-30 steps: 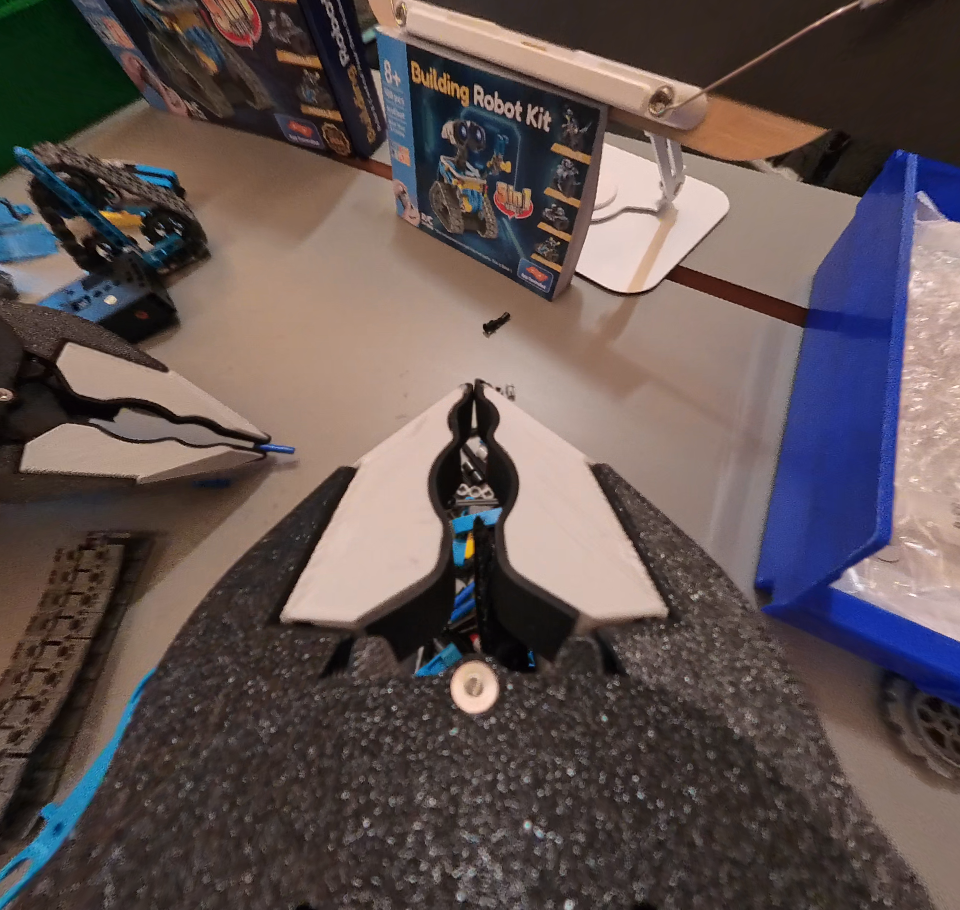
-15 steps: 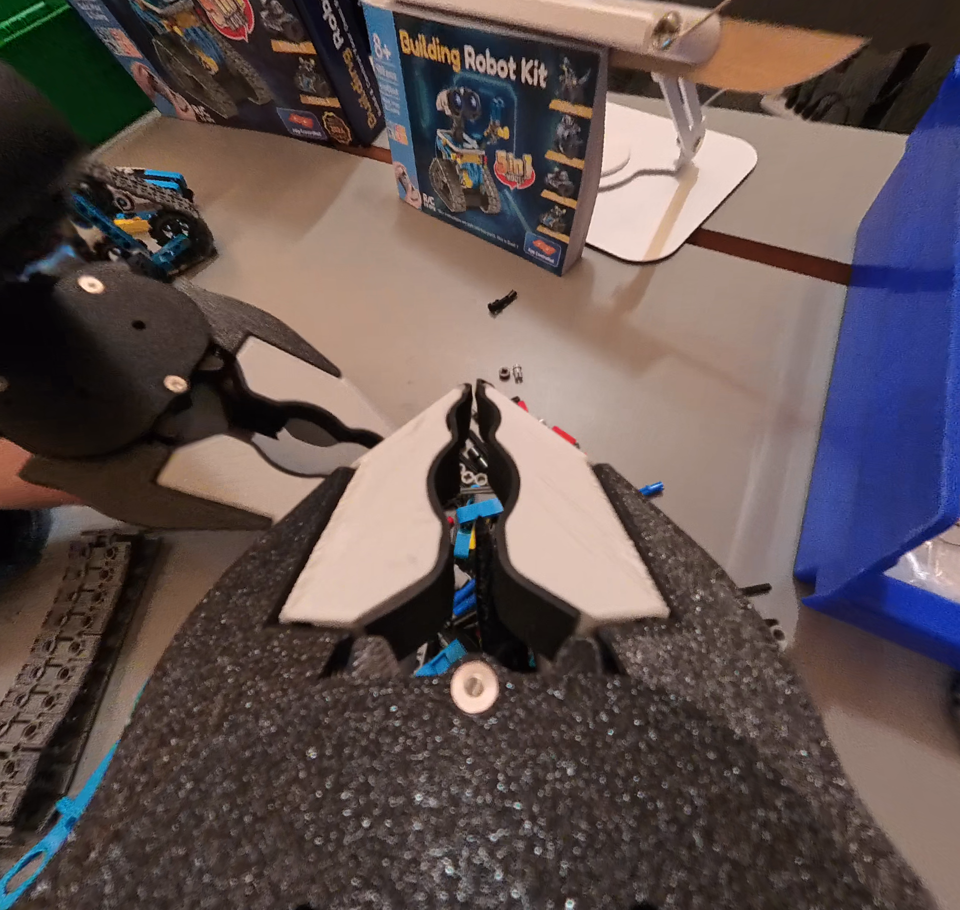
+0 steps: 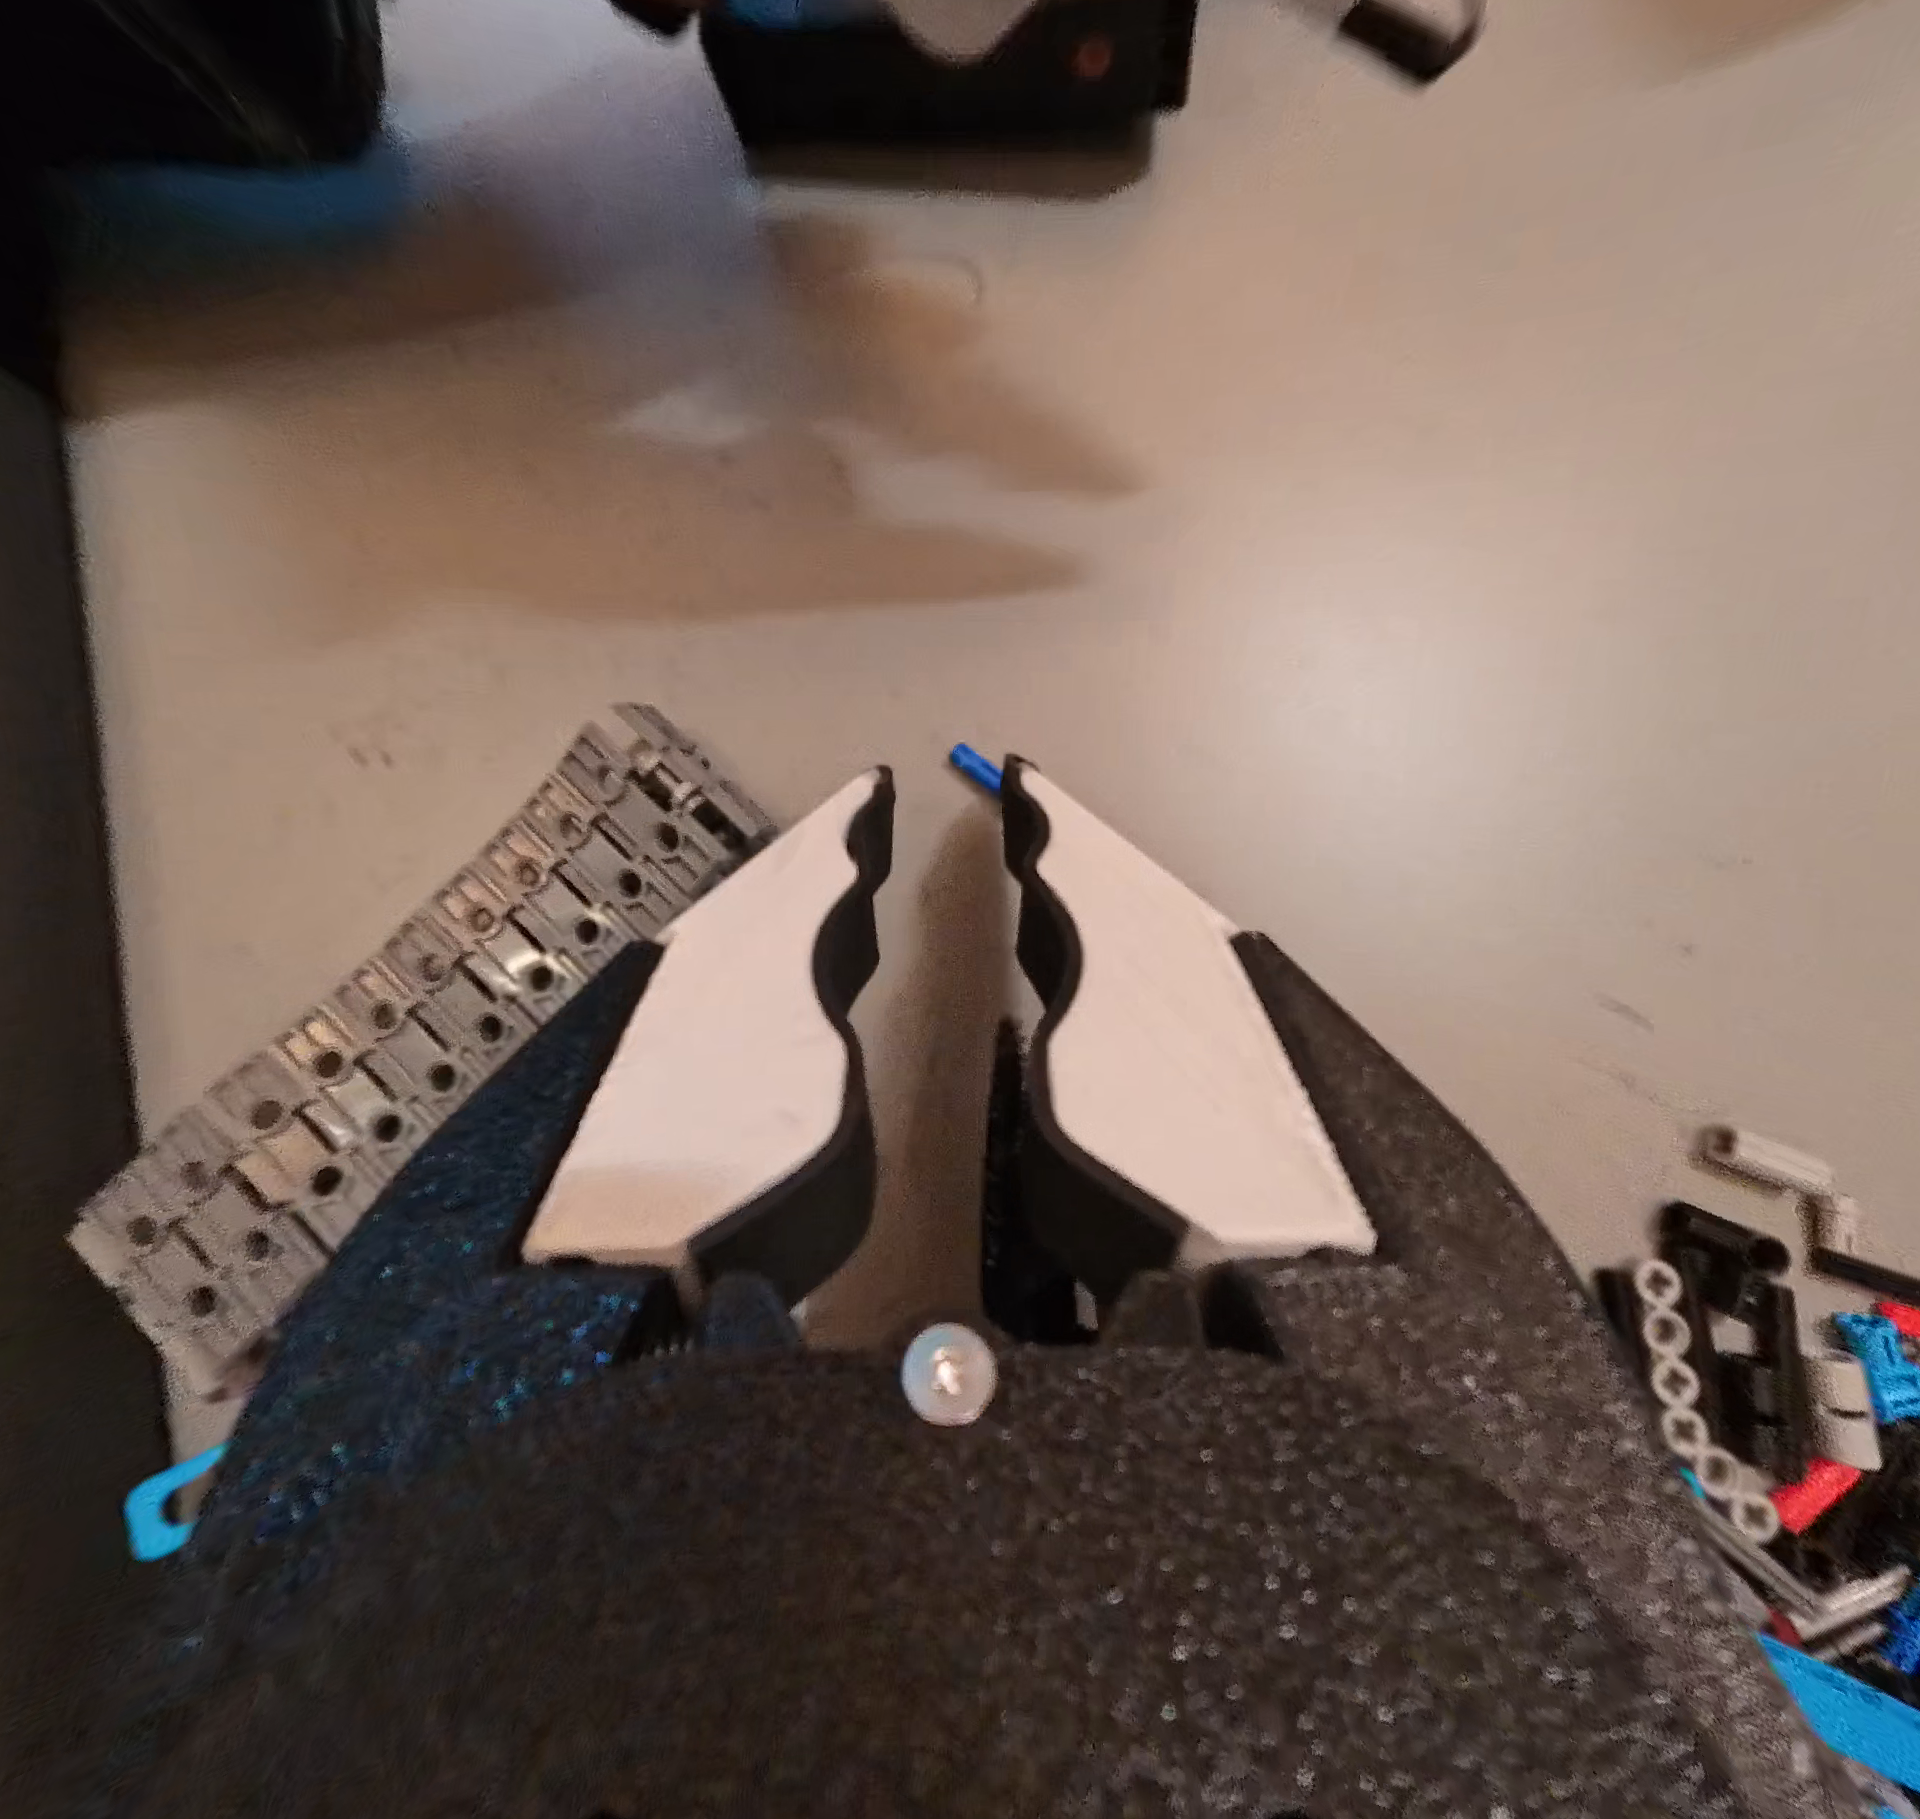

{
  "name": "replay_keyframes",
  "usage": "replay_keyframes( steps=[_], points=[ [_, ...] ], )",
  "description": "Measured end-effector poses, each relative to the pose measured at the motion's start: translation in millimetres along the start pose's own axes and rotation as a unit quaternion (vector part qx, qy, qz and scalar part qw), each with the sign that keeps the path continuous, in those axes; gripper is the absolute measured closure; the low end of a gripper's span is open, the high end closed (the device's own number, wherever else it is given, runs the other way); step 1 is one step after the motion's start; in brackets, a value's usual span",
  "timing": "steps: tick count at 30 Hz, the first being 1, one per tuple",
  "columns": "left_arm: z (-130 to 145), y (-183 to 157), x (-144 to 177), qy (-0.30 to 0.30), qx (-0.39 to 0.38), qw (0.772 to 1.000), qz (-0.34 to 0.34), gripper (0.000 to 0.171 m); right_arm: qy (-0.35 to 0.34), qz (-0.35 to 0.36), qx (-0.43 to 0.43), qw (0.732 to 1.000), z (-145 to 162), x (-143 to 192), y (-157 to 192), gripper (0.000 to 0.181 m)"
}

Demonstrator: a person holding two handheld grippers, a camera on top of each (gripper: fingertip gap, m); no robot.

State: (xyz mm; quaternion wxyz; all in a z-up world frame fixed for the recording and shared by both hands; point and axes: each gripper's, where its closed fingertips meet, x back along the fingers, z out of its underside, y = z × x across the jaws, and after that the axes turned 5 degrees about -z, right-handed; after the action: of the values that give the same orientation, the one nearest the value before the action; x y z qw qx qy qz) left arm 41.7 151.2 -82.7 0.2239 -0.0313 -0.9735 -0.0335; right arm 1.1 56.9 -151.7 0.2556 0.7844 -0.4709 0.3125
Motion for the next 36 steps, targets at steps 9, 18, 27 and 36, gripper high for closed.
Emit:
replay_keyframes(
  steps=[9, 18, 27, 36],
  points=[
    [0, -17, 0, 0.006, -0.057, 0.998, 0.01, 0.153, 0.01, -0.014, -0.032, 0.999, 9, -6, -9, 0.177],
    [60, -104, 40, 0.134, -0.117, 0.936, 0.303, 0.151, -0.019, 0.222, -0.123, 0.967, 47, 91, -90, 0.178],
    [86, -116, 49, 0.185, -0.154, 0.914, 0.326, 0.146, -0.048, 0.345, -0.228, 0.909, 101, 133, -97, 0.168],
    [93, -136, 54, 0.196, -0.125, 0.895, 0.38, 0.135, -0.228, 0.001, -0.127, 0.965, -16, 103, 47, 0.153]
  ],
)
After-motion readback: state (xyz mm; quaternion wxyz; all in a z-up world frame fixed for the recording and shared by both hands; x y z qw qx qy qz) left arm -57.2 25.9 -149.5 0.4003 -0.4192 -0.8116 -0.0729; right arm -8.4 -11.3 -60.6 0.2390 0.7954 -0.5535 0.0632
